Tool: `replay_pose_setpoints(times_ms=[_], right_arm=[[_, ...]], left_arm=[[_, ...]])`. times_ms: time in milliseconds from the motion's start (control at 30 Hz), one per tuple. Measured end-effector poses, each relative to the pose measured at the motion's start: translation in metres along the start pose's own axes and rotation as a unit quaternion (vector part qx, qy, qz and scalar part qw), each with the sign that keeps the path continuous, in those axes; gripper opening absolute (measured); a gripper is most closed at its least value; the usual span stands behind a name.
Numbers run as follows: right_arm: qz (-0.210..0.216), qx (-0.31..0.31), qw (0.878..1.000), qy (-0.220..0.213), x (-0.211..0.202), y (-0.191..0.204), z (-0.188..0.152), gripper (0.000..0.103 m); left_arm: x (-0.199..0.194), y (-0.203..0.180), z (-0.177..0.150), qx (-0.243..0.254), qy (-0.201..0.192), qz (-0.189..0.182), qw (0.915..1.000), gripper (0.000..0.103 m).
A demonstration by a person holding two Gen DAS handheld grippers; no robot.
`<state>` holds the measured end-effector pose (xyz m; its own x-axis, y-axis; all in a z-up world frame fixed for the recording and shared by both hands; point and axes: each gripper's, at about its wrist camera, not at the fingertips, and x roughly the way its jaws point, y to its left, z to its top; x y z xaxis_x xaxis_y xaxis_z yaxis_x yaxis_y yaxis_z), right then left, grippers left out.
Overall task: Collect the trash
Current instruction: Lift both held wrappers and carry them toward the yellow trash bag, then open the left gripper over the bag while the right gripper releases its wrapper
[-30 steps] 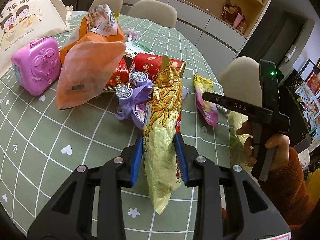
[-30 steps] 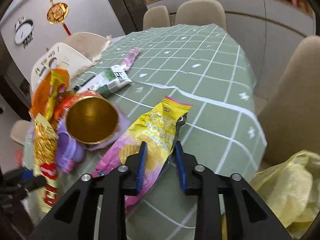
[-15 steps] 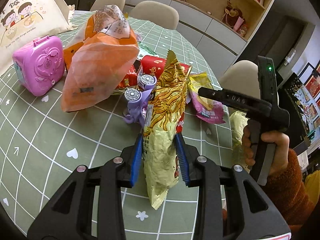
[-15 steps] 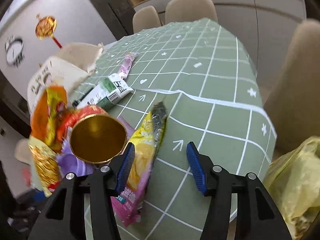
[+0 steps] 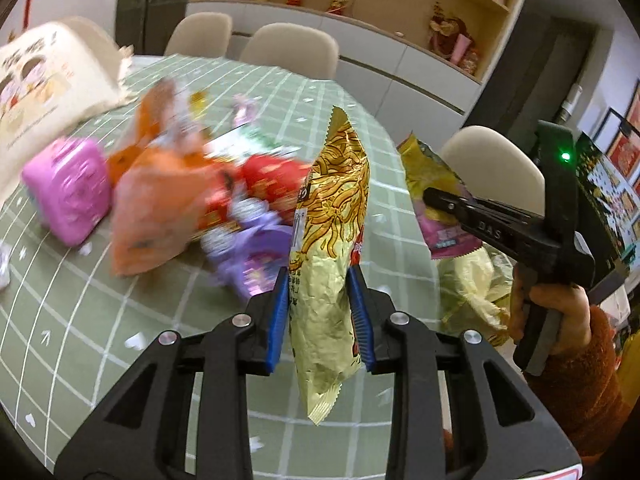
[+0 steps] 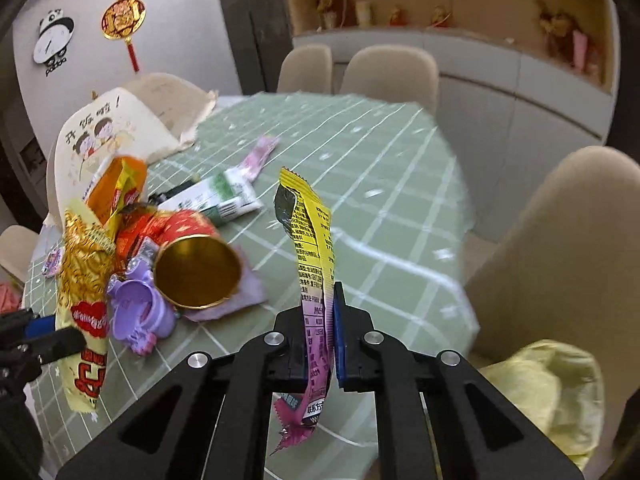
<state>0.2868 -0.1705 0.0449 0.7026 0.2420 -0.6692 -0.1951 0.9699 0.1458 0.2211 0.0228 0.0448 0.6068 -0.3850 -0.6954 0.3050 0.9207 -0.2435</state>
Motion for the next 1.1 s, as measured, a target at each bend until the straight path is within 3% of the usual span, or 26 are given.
replay_pose_setpoints(times_ms=[267, 467, 567, 700, 833, 900, 1033, 1100], right_arm=[[-0.055, 0.018, 0.998, -0.031, -0.057, -0.087, -0.03, 0.01], [-0.105, 0.054, 0.993, -0.025, -0.084, -0.166, -0.065, 0.01], [-0.115, 0.083, 0.99, -0.02, -0.098, -0.203, -0.084, 0.01], [-0.121, 0.109, 0.986, -0.017, -0.107, -0.233, -0.106, 0.01], [-0.123, 0.123, 0.985, -0.013, -0.106, -0.245, -0.121, 0.01], [-0.119, 0.132, 0.984, -0.011, -0.104, -0.251, -0.126, 0.01], [-0.114, 0.143, 0.983, -0.012, -0.1, -0.258, -0.131, 0.01], [-0.114, 0.143, 0.983, -0.01, -0.097, -0.26, -0.132, 0.01]], left_arm=[[0.039, -0.094, 0.017, 0.053, 0.012, -0.034, 0.9979, 0.028], [0.103, -0.178, 0.023, 0.079, 0.058, -0.1, 0.9902, 0.028], [0.145, -0.215, 0.02, 0.082, 0.101, -0.13, 0.983, 0.028], [0.189, -0.245, 0.012, 0.084, 0.14, -0.146, 0.9759, 0.028], [0.221, -0.265, 0.003, 0.101, 0.154, -0.157, 0.9703, 0.028], [0.238, -0.276, -0.002, 0.12, 0.164, -0.153, 0.967, 0.028], [0.272, -0.283, -0.015, 0.153, 0.205, -0.083, 0.9632, 0.028], [0.283, -0.279, -0.02, 0.148, 0.23, -0.067, 0.9595, 0.028]])
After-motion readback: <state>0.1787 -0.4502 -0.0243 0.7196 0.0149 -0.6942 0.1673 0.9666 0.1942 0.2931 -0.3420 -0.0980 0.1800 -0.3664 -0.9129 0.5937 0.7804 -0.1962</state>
